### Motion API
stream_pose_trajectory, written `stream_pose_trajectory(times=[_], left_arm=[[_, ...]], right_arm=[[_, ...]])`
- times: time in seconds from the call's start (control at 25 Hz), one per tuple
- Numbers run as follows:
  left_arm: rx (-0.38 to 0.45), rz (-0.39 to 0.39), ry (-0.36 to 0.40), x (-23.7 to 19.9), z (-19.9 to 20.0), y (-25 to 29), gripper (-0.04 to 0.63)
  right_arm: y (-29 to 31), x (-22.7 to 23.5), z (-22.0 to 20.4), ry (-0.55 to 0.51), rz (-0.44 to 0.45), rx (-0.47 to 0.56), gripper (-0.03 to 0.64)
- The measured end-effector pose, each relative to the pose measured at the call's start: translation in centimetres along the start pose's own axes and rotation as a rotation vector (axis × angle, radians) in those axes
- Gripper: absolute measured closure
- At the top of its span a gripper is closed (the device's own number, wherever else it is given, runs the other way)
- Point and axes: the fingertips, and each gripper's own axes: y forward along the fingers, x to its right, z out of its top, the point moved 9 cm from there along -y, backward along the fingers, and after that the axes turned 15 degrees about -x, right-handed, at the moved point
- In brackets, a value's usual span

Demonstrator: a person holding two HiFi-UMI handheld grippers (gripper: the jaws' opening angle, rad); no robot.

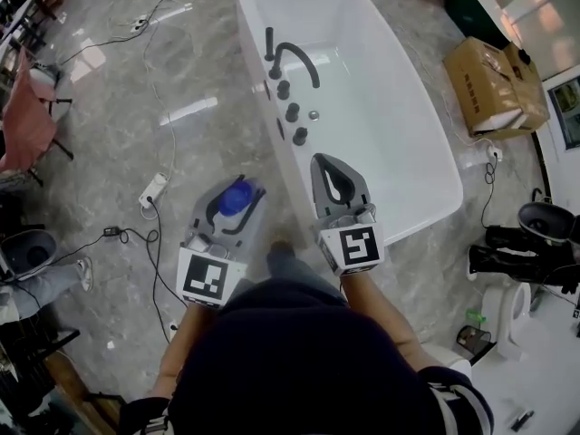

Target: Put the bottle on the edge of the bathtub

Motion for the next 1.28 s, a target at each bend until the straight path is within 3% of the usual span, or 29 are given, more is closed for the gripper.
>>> stream_pose_trajectory(times=[0.16,0.52,0.88,1.08,1.28], left_arm=[[-0.006,-0.035,-0.011,-0.5,1.1,3.6,0.439],[-0.043,-0.184,0.067,-1.4,4.5,12.0,0.439],[-0.066,-0.458,0.223,-2.3,7.3,20.4,0.439],[-0.062,-0.607,0.359,-4.3,7.8,23.8,0.439],[-0.064,-0.722,0.411,-5.9,7.7,26.5,0.439]], right_arm=[[1.5,3.2,-0.5,0.032,-0.024,-0.004,0.600],[2.6,9.7,-2.3,0.131,-0.171,-0.050,0.600],[2.6,12.4,-3.6,0.245,-0.418,-0.120,0.600],[4.9,11.4,-3.3,0.305,-0.545,-0.145,0.600],[6.5,9.7,-3.5,0.349,-0.642,-0.173,0.600]])
